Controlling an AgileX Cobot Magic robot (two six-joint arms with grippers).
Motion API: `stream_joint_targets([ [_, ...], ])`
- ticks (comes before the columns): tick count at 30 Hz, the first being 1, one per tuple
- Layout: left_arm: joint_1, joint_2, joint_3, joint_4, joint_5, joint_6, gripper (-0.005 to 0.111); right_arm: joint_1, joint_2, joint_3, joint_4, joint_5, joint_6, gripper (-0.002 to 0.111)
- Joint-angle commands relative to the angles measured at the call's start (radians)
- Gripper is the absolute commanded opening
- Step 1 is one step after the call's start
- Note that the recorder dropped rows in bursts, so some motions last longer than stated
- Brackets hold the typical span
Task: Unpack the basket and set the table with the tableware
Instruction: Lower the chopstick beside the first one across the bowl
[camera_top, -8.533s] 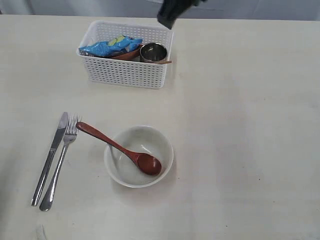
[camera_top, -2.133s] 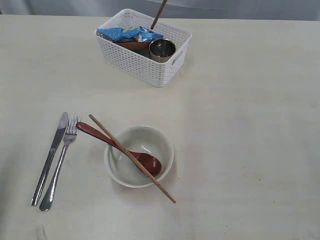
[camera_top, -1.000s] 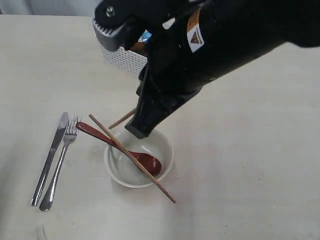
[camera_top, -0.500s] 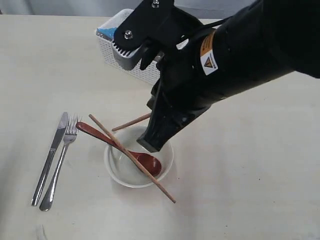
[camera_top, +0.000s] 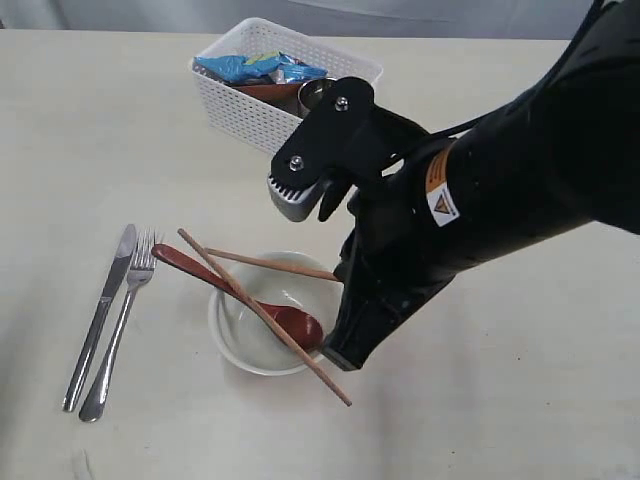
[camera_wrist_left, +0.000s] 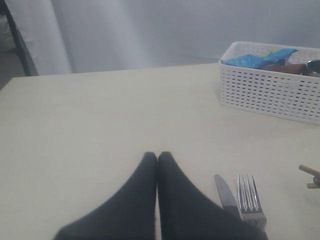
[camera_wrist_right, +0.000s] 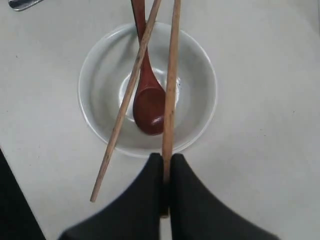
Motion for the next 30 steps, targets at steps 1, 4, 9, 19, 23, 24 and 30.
stream_joint_targets([
  [1,0.002,-0.004,0.003,-0.004,-0.002,0.001,0.000,0.002,-0.007,0.003,0.011,0.002,0.007,0.000],
  [4,0.002,-0.004,0.003,-0.004,-0.002,0.001,0.000,0.002,-0.007,0.005,0.011,0.011,0.007,0.000],
  [9,0.002,-0.004,0.003,-0.004,-0.002,0.001,0.000,0.002,-0.005,0.064,0.011,-0.020,0.007,0.000],
  [19,0.002,-0.004,0.003,-0.004,-0.002,0.001,0.000,0.002,-0.003,0.123,0.011,-0.096,0.023,0.000],
  [23,0.002,-0.004,0.003,-0.004,-0.002,0.001,0.000,0.002,0.003,0.156,0.011,-0.106,0.033,0.000],
  [24,0.002,-0.004,0.003,-0.004,-0.002,0.001,0.000,0.002,0.010,0.164,0.011,-0.106,0.033,0.000],
  [30,0.002,-0.004,0.003,-0.004,-0.002,0.001,0.000,0.002,0.065,0.187,0.011,-0.156,0.033,0.000],
])
